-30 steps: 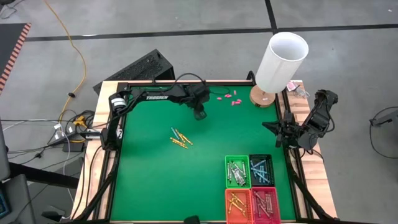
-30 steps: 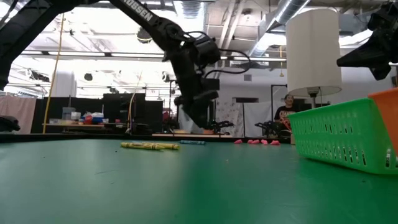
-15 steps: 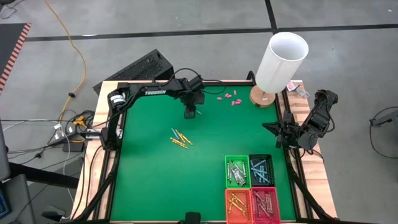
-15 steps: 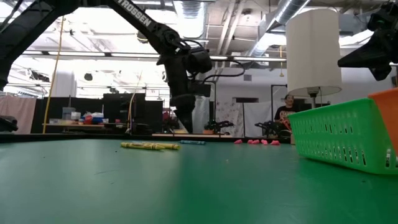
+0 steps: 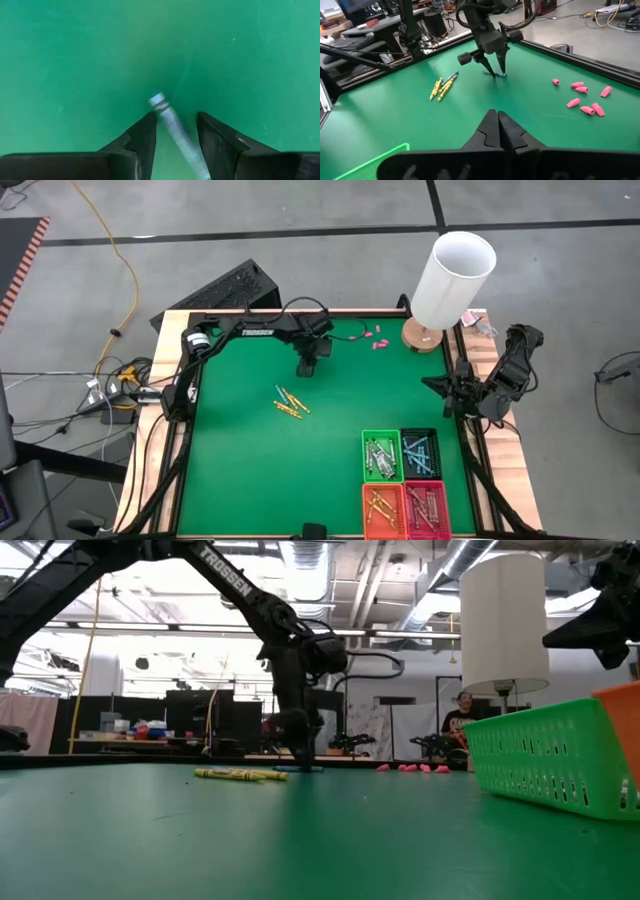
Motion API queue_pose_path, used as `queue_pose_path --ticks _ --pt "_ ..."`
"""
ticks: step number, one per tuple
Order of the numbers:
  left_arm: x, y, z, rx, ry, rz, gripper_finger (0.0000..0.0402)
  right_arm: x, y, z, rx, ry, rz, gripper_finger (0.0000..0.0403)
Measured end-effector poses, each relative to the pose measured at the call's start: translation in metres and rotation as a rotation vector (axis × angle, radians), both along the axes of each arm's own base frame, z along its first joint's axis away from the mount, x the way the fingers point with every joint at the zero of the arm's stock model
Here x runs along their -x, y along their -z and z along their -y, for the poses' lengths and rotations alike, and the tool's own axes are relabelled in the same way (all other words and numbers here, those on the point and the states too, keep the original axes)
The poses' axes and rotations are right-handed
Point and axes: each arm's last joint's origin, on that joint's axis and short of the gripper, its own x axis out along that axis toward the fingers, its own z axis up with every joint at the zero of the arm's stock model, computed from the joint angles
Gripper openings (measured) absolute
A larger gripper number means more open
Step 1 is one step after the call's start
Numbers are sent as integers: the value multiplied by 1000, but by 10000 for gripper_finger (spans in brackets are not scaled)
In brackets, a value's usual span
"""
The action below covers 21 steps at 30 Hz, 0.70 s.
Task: Sort crayons
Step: Put the blue crayon into the black bin
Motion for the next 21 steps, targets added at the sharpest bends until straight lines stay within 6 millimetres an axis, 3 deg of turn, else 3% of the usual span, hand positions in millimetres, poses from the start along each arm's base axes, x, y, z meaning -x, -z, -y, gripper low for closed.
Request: queue_pose_path --ticks 8,11,16,21 --pt "1 1 1 3 -32 -17 126 0 0 0 2 0 -1 0" --pt "2 1 1 11 -71 -21 96 0 0 0 1 0 -1 0" --pt "3 1 1 21 -118 -37 14 0 0 0 1 0 -1 0" --pt "3 -2 1 43 -205 -32 9 0 0 0 0 0 -1 0"
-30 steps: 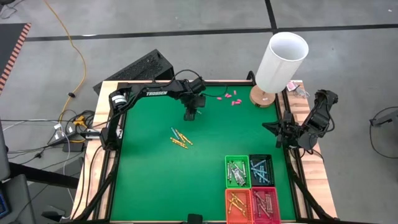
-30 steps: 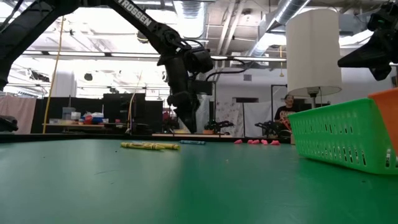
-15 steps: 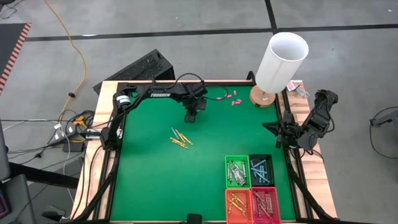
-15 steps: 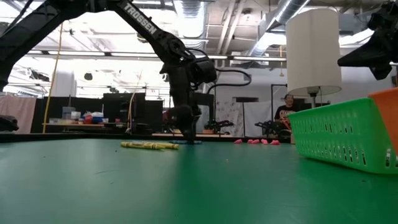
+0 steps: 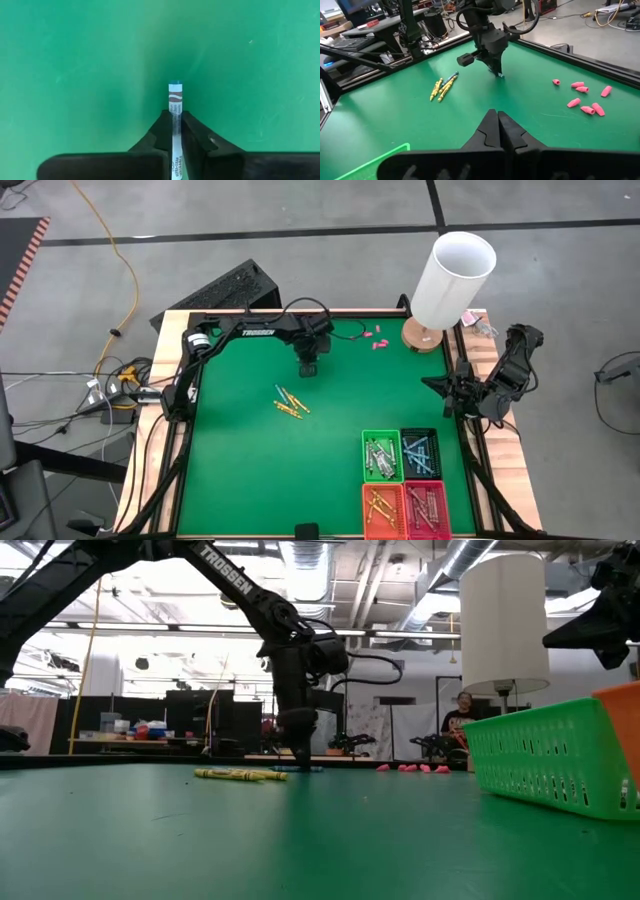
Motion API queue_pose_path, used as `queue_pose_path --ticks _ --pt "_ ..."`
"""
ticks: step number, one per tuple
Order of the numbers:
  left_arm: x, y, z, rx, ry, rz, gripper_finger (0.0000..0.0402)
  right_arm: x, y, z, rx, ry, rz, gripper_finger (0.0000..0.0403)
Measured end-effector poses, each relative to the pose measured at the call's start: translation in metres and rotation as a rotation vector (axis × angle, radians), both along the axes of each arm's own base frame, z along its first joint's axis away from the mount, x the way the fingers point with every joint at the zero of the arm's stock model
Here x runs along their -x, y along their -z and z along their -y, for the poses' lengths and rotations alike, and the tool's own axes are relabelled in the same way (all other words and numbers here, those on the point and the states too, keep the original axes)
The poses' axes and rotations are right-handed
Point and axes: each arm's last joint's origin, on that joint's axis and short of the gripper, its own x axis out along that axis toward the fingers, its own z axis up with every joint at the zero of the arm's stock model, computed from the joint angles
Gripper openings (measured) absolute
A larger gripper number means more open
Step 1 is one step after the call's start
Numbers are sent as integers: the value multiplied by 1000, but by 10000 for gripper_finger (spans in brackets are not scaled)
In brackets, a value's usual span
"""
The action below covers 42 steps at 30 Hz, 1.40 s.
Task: Sort crayons
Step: Put the blue crayon into the black bin
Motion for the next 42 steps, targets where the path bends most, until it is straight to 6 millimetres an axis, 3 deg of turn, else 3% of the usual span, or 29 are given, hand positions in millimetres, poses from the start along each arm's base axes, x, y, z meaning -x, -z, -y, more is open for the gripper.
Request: queue_pose_path --ticks 8,15,20,26,33,36,42 --pt "-13 -30 0 8 -115 41 2 0 0 0 -2 0 0 0" --pt "-43 -74 29 -20 -106 174 1 0 0 0 -3 -3 -1 0" --pt "-69 -104 74 4 -85 325 1 0 0 0 -3 -3 -1 0" --pt "-97 -123 147 28 64 547 0 0 0 0 -13 0 2 0" --pt "-118 -151 222 10 172 937 0 0 0 0 -16 6 6 0" --pt "-129 -150 250 24 218 1114 0 0 0 0 -20 8 7 0" --pt "-146 -120 289 62 267 1299 0 0 0 0 -31 11 8 0"
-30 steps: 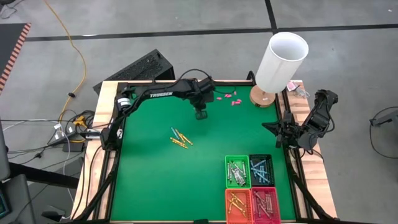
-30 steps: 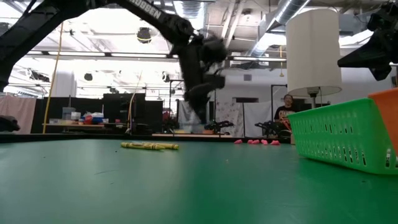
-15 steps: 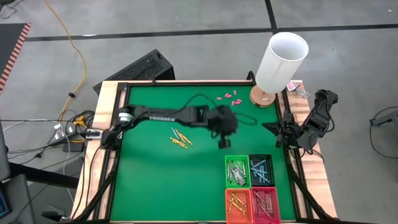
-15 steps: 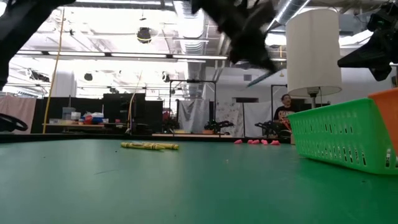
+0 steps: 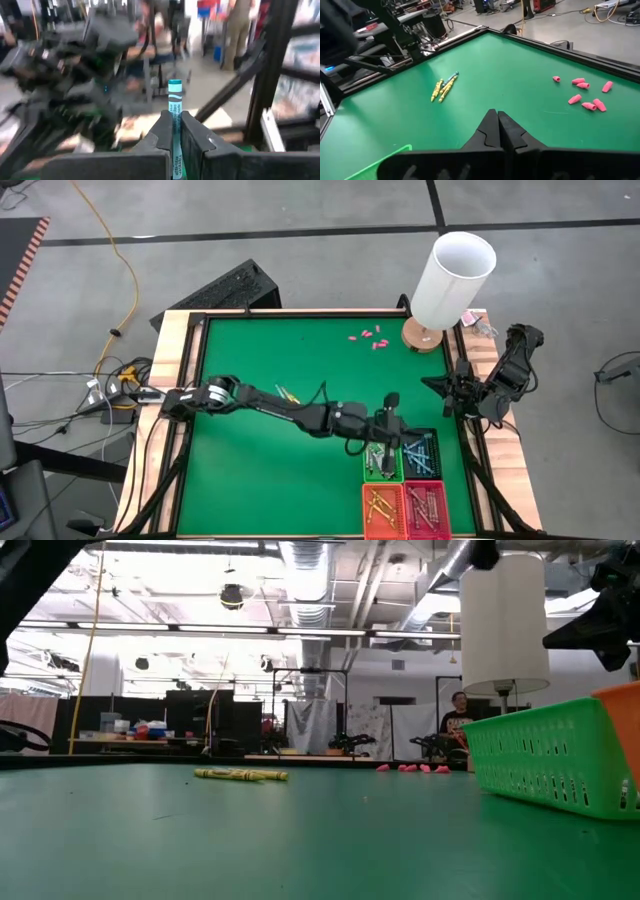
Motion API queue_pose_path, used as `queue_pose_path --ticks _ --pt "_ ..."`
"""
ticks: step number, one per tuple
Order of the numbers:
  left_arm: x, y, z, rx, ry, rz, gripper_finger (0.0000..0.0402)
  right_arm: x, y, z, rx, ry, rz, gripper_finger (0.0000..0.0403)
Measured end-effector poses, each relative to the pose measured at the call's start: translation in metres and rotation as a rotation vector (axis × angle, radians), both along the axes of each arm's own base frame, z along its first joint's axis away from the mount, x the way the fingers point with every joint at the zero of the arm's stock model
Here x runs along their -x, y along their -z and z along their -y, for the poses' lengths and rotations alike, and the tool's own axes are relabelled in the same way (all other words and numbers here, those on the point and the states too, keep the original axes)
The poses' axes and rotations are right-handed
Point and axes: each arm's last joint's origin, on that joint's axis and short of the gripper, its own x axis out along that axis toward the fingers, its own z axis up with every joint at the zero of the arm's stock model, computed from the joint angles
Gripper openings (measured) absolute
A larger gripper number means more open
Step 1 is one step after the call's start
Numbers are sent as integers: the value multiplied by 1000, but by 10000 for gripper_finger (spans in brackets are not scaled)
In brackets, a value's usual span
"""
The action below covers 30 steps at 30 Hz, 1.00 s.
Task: Sort crayons
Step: Put the blue crayon into the black bin
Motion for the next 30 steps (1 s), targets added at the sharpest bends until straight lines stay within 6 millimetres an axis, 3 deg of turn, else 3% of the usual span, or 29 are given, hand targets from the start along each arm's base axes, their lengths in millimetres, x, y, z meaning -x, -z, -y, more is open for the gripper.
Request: queue_pose_path --ticks 6,15,23,30 --pt "-12 38 14 36 27 123 0 0 0 0 4 0 -3 0" --pt "-24 87 8 84 20 173 1 0 0 0 3 0 -3 0" --pt "-26 98 4 20 -3 78 10 0 0 0 3 1 -2 0" --pt "-27 101 3 11 5 45 68 0 0 0 4 1 -2 0"
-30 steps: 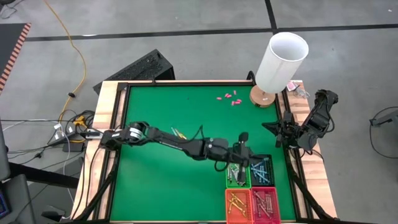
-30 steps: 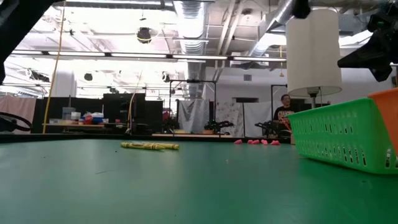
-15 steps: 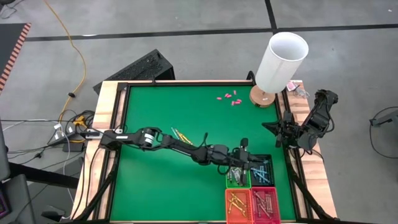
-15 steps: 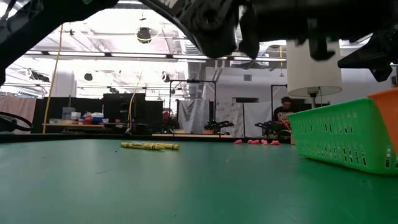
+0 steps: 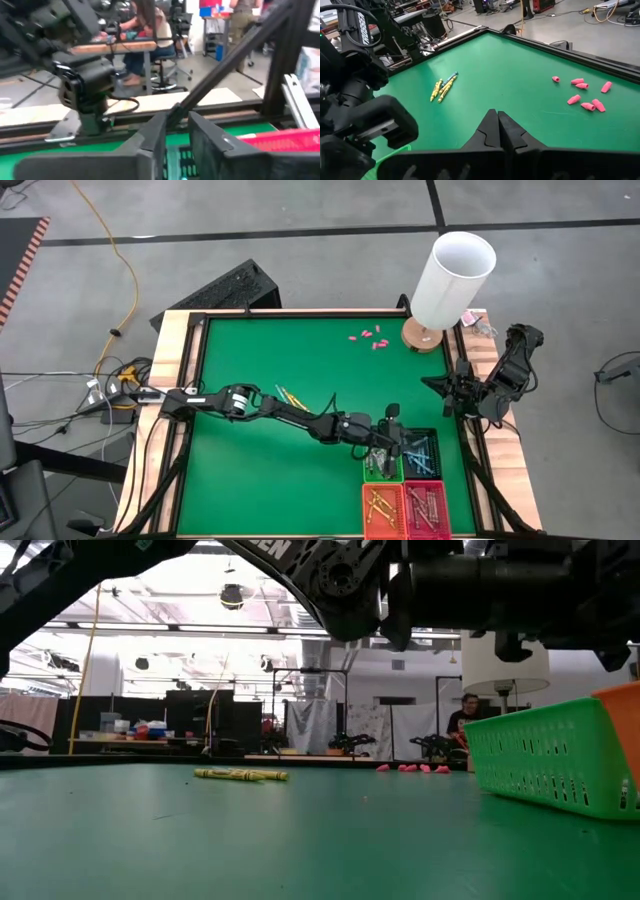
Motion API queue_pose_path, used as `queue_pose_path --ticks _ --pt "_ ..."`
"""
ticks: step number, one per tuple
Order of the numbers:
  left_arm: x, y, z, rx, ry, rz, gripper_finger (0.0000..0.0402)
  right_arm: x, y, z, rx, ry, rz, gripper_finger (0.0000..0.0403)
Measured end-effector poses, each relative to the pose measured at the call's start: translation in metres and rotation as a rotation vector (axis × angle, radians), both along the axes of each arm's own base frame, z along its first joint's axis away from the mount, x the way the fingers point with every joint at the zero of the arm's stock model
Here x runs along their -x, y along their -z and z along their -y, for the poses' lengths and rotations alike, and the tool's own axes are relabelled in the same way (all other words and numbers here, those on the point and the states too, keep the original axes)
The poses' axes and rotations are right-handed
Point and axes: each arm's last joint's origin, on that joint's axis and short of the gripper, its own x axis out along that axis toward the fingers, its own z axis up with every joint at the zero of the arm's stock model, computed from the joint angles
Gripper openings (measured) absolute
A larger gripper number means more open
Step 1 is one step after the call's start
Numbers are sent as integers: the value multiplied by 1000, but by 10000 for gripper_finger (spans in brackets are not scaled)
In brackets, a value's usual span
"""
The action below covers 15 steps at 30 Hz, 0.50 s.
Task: Sort crayons
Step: Put the blue crayon into the black bin
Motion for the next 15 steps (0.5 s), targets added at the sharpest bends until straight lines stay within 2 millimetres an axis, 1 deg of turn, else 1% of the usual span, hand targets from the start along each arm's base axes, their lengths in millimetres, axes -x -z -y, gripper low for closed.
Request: queue_pose_path --ticks 5,7,10,12,13,15 --pt "0 1 1 -28 40 -3 117 0 0 0 0 0 0 0" --pt "0 3 1 -22 18 -32 132 0 0 0 0 0 1 0" --pt "1 0 -2 46 -57 -111 147 0 0 0 -1 0 1 0" --pt "4 -10 -4 76 -79 -188 150 0 0 0 -1 0 1 0" --pt "7 -19 -5 88 -100 -230 150 0 0 0 -1 0 1 0" --pt "18 -44 -8 110 -168 -311 147 0 0 0 -1 0 1 0"
